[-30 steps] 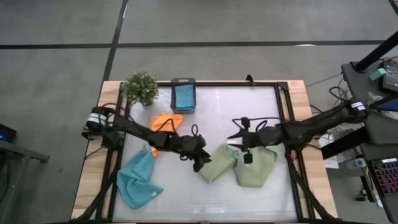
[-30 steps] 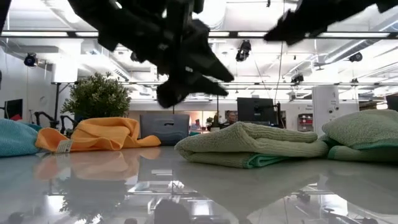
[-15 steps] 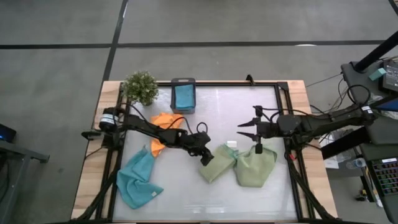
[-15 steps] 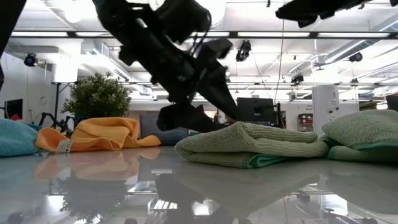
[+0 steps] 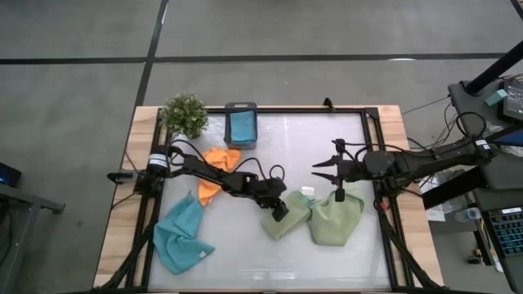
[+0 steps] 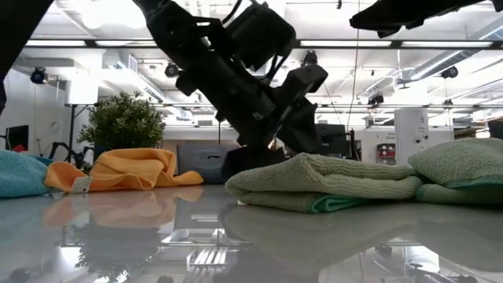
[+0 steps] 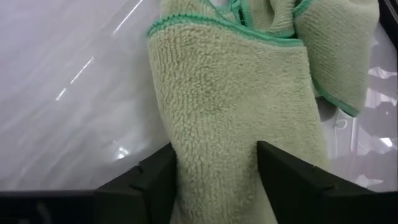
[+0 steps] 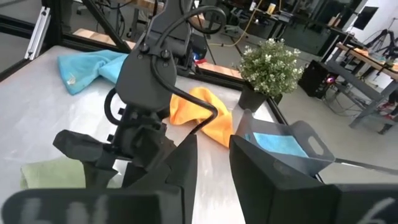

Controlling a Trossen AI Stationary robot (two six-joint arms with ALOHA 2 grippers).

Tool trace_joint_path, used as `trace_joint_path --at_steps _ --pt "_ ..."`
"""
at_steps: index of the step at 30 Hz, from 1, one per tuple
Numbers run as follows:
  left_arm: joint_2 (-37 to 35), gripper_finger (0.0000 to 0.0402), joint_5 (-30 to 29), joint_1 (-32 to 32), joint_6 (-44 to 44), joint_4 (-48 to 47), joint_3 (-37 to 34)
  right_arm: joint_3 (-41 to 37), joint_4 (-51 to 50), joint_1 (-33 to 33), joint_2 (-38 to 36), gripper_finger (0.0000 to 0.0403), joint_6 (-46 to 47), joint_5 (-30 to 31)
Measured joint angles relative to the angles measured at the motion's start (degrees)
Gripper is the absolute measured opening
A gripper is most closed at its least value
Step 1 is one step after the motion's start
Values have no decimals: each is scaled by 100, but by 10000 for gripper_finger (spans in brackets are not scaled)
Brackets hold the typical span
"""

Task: Fold microfiber towels
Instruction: Put the top green folded towel into the bin

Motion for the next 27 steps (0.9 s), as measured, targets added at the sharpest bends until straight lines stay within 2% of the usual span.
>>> trace_joint_path --at_steps 13,24,27 --pt "-56 15 45 25 186 -41 20 0 1 -1 7 87 -61 2" --pt "-795 13 -239 195 952 -175 -29 0 -72 0 3 79 -52 2" --pt "-1199 13 -518 322 1217 -744 -23 0 -76 0 6 79 -48 2"
